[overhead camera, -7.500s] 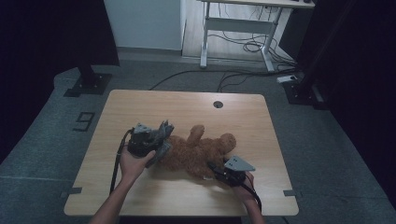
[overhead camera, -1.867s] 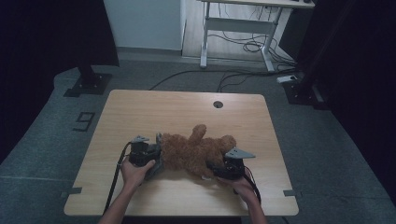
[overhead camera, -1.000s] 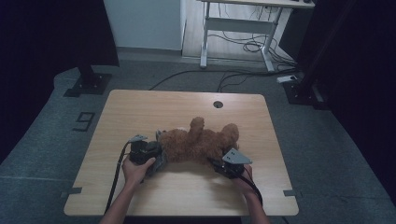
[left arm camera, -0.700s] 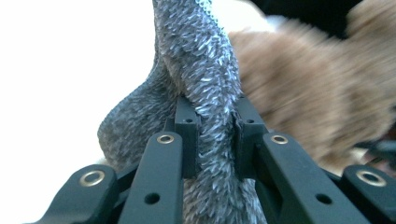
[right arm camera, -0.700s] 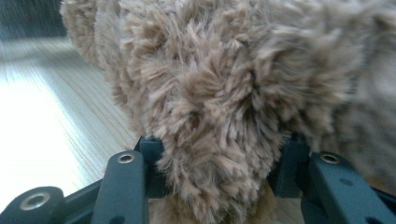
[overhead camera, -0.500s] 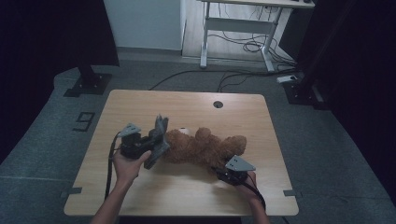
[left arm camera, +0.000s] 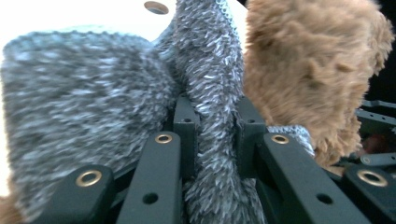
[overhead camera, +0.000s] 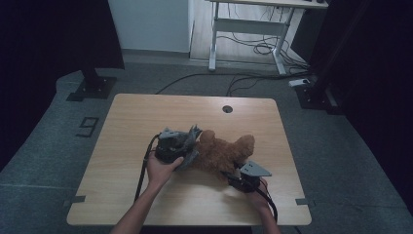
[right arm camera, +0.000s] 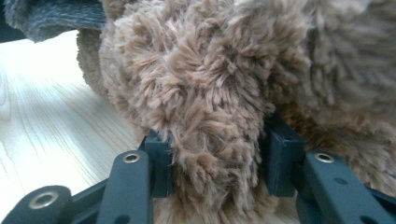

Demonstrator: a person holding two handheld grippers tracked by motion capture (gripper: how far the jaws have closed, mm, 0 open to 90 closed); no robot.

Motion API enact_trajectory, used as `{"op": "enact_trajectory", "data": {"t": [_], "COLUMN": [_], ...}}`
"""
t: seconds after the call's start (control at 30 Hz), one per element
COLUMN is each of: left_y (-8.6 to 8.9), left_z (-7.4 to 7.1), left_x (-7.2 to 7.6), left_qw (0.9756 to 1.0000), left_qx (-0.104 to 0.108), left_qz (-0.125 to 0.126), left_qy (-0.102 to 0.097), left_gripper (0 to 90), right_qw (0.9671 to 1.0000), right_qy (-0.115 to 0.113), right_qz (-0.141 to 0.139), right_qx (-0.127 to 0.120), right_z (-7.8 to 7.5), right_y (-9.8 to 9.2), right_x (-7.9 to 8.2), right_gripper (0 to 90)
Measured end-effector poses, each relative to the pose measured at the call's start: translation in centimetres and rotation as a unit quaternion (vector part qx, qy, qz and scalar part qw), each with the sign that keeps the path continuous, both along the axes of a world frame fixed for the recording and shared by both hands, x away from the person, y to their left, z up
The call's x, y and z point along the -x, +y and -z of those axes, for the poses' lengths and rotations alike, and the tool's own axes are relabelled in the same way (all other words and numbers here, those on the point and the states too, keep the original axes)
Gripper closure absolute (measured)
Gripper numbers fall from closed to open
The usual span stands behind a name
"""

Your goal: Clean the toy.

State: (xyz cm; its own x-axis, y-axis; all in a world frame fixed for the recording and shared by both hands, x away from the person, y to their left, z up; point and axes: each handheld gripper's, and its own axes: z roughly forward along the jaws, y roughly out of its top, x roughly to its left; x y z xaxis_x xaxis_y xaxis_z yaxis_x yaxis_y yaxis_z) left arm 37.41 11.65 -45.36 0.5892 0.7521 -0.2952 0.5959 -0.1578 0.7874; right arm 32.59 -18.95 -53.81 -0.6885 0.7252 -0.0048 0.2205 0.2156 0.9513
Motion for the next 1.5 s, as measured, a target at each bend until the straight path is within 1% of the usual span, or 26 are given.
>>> {"op": "enact_trajectory", "data": {"t": [0.07, 0.17, 0.27, 0.3, 0.37, 0.43, 0.53, 0.6, 0.63, 0.7, 0.8, 0.83, 0.9, 0.93, 1.0, 1.03, 1.13, 1.2, 1.23, 1.3, 1.33, 1.37, 1.4, 1.43, 1.47, 1.5], "left_y": [0.6, 1.2, 2.2, 2.7, 3.6, 4.7, 5.7, 6.4, 6.7, 7.0, 6.5, 5.9, 4.8, 3.9, 2.5, 1.4, -1.2, -3.6, -4.7, -6.7, -7.8, -8.9, -9.9, -11.0, -11.6, -12.6], "left_z": [0.2, 0.2, 0.2, 0.2, 0.2, 0.4, 0.5, 0.5, 0.4, 0.2, -0.7, -1.3, -2.3, -3.1, -4.3, -5.0, -6.4, -7.0, -7.1, -7.0, -6.8, -6.5, -6.1, -5.4, -5.0, -4.4], "left_x": [0.3, 0.6, 0.7, 0.7, 0.7, 0.7, 0.6, 0.5, 0.5, 0.8, 1.5, 1.9, 2.3, 2.5, 2.8, 3.0, 3.4, 3.7, 3.7, 3.7, 3.5, 3.2, 2.9, 2.3, 1.9, 1.5], "left_qw": [1.0000, 1.0000, 1.0000, 0.9999, 0.9996, 0.9992, 0.9983, 0.9974, 0.9971, 0.9970, 0.9979, 0.9984, 0.9987, 0.9987, 0.9984, 0.9980, 0.9963, 0.9938, 0.9932, 0.9922, 0.9916, 0.9909, 0.9911, 0.9922, 0.9928, 0.9934], "left_qx": [0.005, 0.004, 0.002, 0.003, -0.002, -0.006, -0.015, -0.023, -0.023, -0.023, -0.015, -0.009, -0.007, -0.003, 0.002, 0.005, 0.020, 0.041, 0.040, 0.029, 0.030, 0.026, 0.020, 0.017, 0.015, -0.003], "left_qz": [0.000, 0.000, -0.009, -0.015, -0.027, -0.040, -0.056, -0.068, -0.071, -0.073, -0.062, -0.053, -0.039, -0.029, -0.013, -0.001, 0.029, 0.060, 0.071, 0.087, 0.095, 0.104, 0.106, 0.106, 0.106, 0.102], "left_qy": [0.004, 0.001, 0.000, 0.002, 0.000, 0.004, 0.012, 0.012, 0.013, 0.010, -0.009, -0.019, -0.032, -0.041, -0.054, -0.063, -0.079, -0.084, -0.083, -0.084, -0.082, -0.081, -0.078, -0.063, -0.055, -0.052], "left_gripper": [75.5, 75.5, 75.4, 75.3, 75.2, 75.2, 75.3, 75.3, 75.4, 75.4, 75.4, 75.5, 75.7, 75.7, 75.8, 75.9, 75.9, 76.1, 76.1, 76.1, 76.0, 75.9, 75.8, 75.8, 75.8, 75.7], "right_qw": [1.0000, 0.9999, 0.9998, 0.9998, 0.9998, 0.9999, 0.9999, 0.9999, 0.9998, 0.9998, 0.9998, 0.9998, 0.9998, 0.9998, 0.9998, 0.9998, 0.9998, 0.9998, 0.9998, 0.9998, 0.9998, 0.9998, 0.9998, 0.9998, 0.9998, 0.9998], "right_qy": [0.003, 0.008, 0.012, 0.012, 0.011, 0.011, 0.010, 0.012, 0.012, 0.013, 0.014, 0.015, 0.015, 0.015, 0.015, 0.015, 0.016, 0.016, 0.017, 0.019, 0.019, 0.018, 0.018, 0.018, 0.019, 0.018], "right_qz": [0.002, 0.008, 0.011, 0.011, 0.012, 0.011, 0.011, 0.011, 0.012, 0.012, 0.013, 0.013, 0.012, 0.012, 0.013, 0.012, 0.011, 0.011, 0.010, 0.010, 0.010, 0.009, 0.009, 0.009, 0.009, 0.010], "right_qx": [0.005, 0.009, 0.008, 0.008, 0.006, 0.005, 0.006, 0.005, 0.004, 0.004, 0.002, 0.003, 0.002, 0.002, 0.002, 0.001, 0.001, 0.000, 0.000, -0.001, -0.001, -0.001, -0.001, -0.001, -0.002, -0.003], "right_z": [-0.1, -0.2, -0.2, -0.1, -0.2, -0.1, -0.1, -0.1, -0.1, -0.1, -0.1, -0.1, -0.1, -0.1, -0.1, -0.1, -0.1, -0.1, -0.1, -0.1, -0.1, 0.0, 0.0, 0.0, 0.0, 0.0], "right_y": [0.3, 0.5, 0.4, 0.4, 0.4, 0.4, 0.4, 0.4, 0.4, 0.3, 0.2, 0.2, 0.2, 0.2, 0.2, 0.2, 0.2, 0.1, 0.1, 0.1, 0.1, 0.1, 0.1, 0.1, 0.1, 0.1], "right_x": [0.0, 0.0, 0.0, 0.0, -0.1, -0.1, -0.1, -0.1, -0.1, -0.1, -0.2, -0.2, -0.3, -0.3, -0.2, -0.2, -0.2, -0.3, -0.3, -0.3, -0.3, -0.3, -0.3, -0.3, -0.3, -0.3], "right_gripper": [54.6, 54.8, 55.1, 55.1, 55.3, 55.2, 55.2, 55.1, 55.2, 55.2, 55.3, 55.4, 55.5, 55.5, 55.6, 55.5, 55.5, 55.5, 55.5, 55.5, 55.5, 55.5, 55.5, 55.5, 55.6, 55.6]}}
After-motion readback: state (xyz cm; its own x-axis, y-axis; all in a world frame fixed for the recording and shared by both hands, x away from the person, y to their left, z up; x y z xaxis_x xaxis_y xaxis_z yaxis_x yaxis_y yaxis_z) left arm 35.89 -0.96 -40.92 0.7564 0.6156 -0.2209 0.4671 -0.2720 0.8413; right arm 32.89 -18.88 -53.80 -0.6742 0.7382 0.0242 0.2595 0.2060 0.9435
